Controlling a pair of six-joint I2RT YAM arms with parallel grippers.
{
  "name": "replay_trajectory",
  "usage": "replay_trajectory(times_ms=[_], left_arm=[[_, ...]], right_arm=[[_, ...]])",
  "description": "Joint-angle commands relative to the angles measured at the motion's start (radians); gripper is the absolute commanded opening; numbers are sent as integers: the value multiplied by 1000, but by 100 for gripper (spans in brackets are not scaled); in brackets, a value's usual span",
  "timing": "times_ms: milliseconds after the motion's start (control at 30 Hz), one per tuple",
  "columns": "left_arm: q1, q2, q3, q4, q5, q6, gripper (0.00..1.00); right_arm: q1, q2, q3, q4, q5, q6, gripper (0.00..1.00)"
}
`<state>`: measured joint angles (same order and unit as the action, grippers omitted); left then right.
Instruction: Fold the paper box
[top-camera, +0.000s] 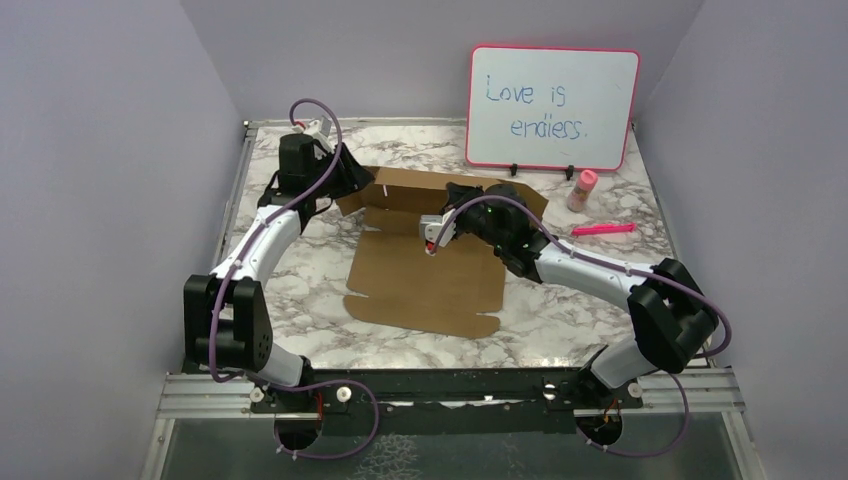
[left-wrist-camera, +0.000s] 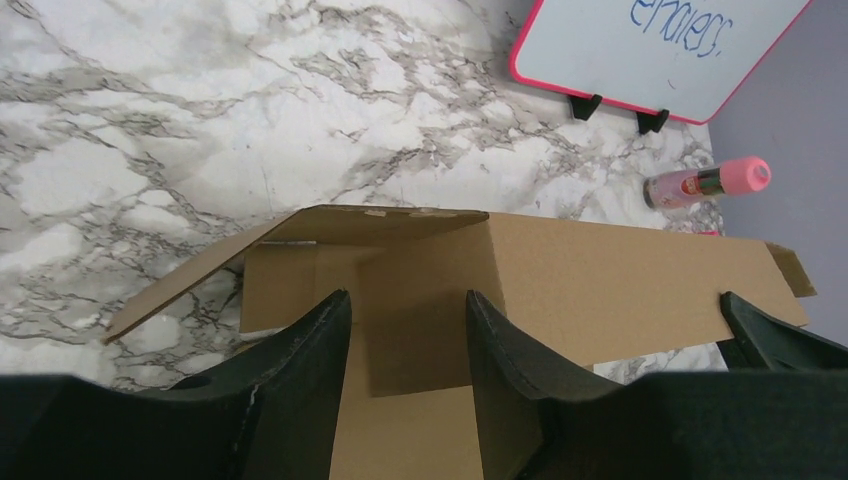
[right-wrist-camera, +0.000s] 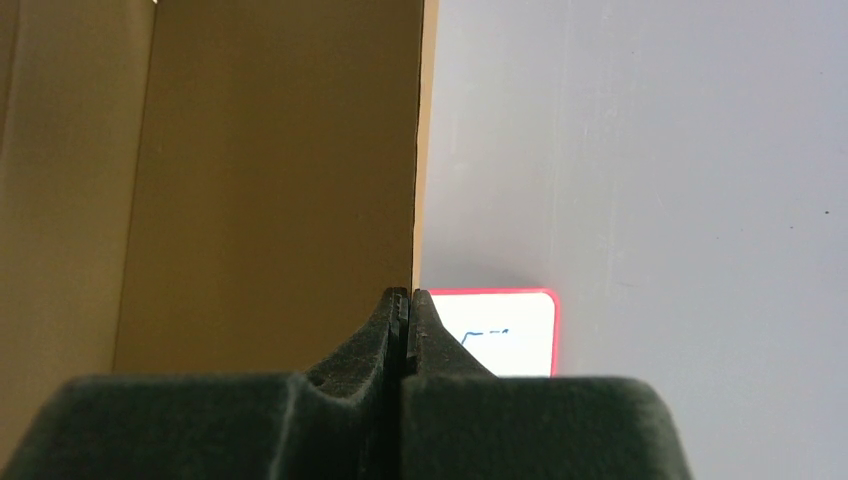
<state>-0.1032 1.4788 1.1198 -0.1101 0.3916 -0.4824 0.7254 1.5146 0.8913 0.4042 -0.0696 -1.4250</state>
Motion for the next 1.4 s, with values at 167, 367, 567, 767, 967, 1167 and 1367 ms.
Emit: replay_trajectory(times_ms=[167, 367, 567, 767, 967, 1167, 1367], left_arm=[[-45, 0, -112, 252, 31, -157, 44], [-53, 4, -162, 341, 7, -184, 44], [-55, 15, -221, 415, -7, -211, 45], [-53, 11, -272, 432, -43, -196, 45], [-51, 4, -316, 436, -89, -184, 48], [-30, -10, -365, 436, -156, -174, 53], [-27, 1, -403, 476, -190, -159, 58]], right_arm=[[8, 25, 40, -43, -42, 30, 1], [9, 35, 31, -51, -48, 30, 1], [13, 54, 3, -40, -31, -1, 1], [32, 58, -31, 1, 25, -53, 1], [41, 52, -50, 8, 54, -66, 1], [45, 53, -51, -5, 64, -71, 1], [51, 69, -55, -5, 84, -83, 1]])
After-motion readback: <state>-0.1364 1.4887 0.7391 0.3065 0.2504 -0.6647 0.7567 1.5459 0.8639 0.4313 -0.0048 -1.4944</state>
